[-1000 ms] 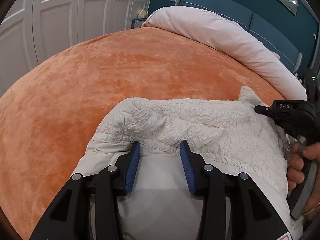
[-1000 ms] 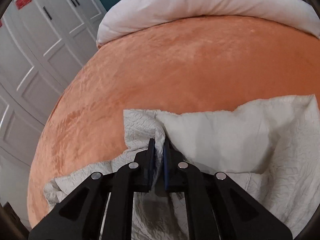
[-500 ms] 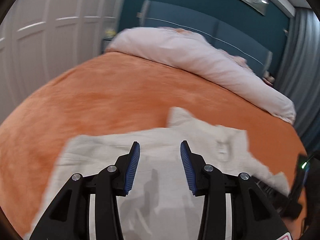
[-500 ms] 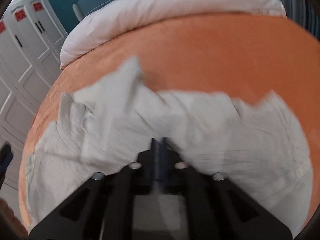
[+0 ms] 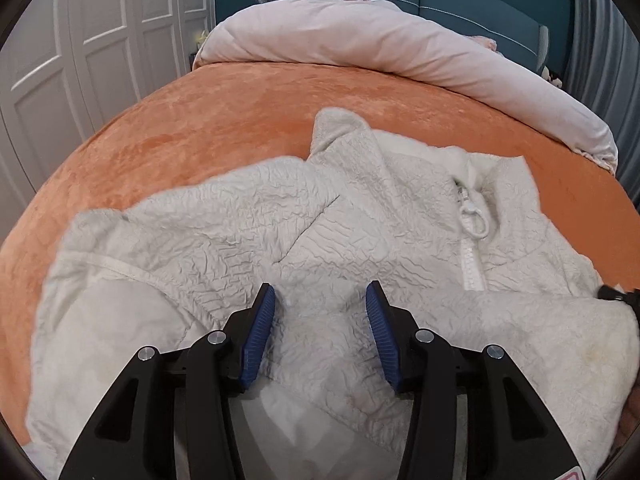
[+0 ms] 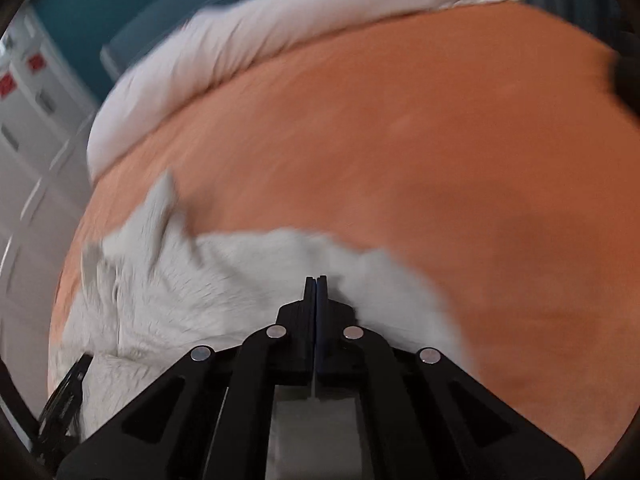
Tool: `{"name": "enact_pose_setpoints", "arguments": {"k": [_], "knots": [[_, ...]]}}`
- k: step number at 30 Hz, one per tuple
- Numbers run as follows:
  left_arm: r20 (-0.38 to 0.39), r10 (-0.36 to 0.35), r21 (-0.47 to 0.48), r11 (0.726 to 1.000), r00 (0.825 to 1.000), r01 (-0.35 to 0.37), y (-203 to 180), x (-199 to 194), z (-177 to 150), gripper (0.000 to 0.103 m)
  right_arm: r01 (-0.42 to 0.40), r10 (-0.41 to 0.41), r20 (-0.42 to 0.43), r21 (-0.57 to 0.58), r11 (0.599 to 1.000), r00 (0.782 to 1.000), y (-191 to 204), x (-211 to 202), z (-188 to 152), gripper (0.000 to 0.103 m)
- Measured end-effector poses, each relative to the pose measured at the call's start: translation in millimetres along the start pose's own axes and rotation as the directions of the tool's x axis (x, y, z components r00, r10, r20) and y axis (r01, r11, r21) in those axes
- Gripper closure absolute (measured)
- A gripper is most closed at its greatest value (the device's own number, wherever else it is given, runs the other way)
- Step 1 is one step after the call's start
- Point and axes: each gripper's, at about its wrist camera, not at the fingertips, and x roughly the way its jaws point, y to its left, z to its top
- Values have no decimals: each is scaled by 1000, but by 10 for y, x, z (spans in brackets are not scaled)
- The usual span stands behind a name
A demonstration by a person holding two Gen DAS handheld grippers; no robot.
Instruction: Fold large clothes
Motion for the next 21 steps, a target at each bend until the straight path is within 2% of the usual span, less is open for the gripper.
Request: {"name": "enact_pose_setpoints", "arguments": {"k": [1, 2, 4, 6, 7, 9, 11, 12, 13, 14, 15, 17, 18, 20, 21], "knots": [[19, -39, 2, 999, 999, 39, -39, -106, 46, 58, -13, 13, 15, 14, 1000, 1000, -55, -87, 13, 103], [51, -90, -1, 996, 995, 90, -111, -233, 124, 58, -50, 50, 19, 18, 999, 999, -64, -151, 33, 99], [87, -157, -9, 987, 984, 159, -309, -384, 287, 58, -85, 85, 18, -11, 996, 996, 24, -205, 95, 98], [55, -251, -32, 967, 966, 253, -582, -358, 436, 56, -133, 133, -7, -63, 989, 991, 259, -144, 175, 98], [30, -270, -44, 962, 962, 271, -700, -276, 482, 56, -146, 144, -30, -74, 987, 989, 309, -65, 205, 98], [-35, -257, -40, 966, 966, 256, -965, 9, 512, 56, -149, 142, -87, -83, 985, 986, 393, 121, 148, 98], [-107, -176, -18, 984, 979, 175, -1126, 411, 462, 56, -89, 72, -153, -104, 991, 986, 390, 346, 66, 103], [-128, -132, -5, 991, 983, 132, -1130, 552, 428, 56, -69, 52, -151, -112, 991, 987, 294, 406, 30, 103], [-135, -125, -7, 992, 983, 125, -1097, 660, 393, 54, -80, 69, -119, -90, 993, 990, 173, 360, 21, 103], [-117, -127, -13, 992, 985, 127, -1069, 679, 369, 55, -51, 45, -84, -65, 997, 995, 45, 284, 23, 103], [-92, -118, -6, 993, 989, 118, -1059, 660, 341, 58, -31, 28, -58, -47, 998, 998, -47, 233, 25, 103], [-62, -102, -4, 995, 993, 102, -1033, 652, 289, 62, -62, 64, -38, 42, 997, 997, -280, 180, -7, 103], [-57, -97, -12, 995, 994, 96, -1028, 637, 276, 66, -28, 30, -20, 78, 997, 999, -362, 139, -28, 103], [-39, -110, -47, 993, 993, 108, -944, 531, 268, 67, 10, -12, 26, 78, 997, 1000, -372, -27, -48, 103], [-25, -93, -62, 994, 995, 91, -898, 438, 266, 65, 20, -22, 68, 36, 999, 997, -315, -246, -71, 98]]}}
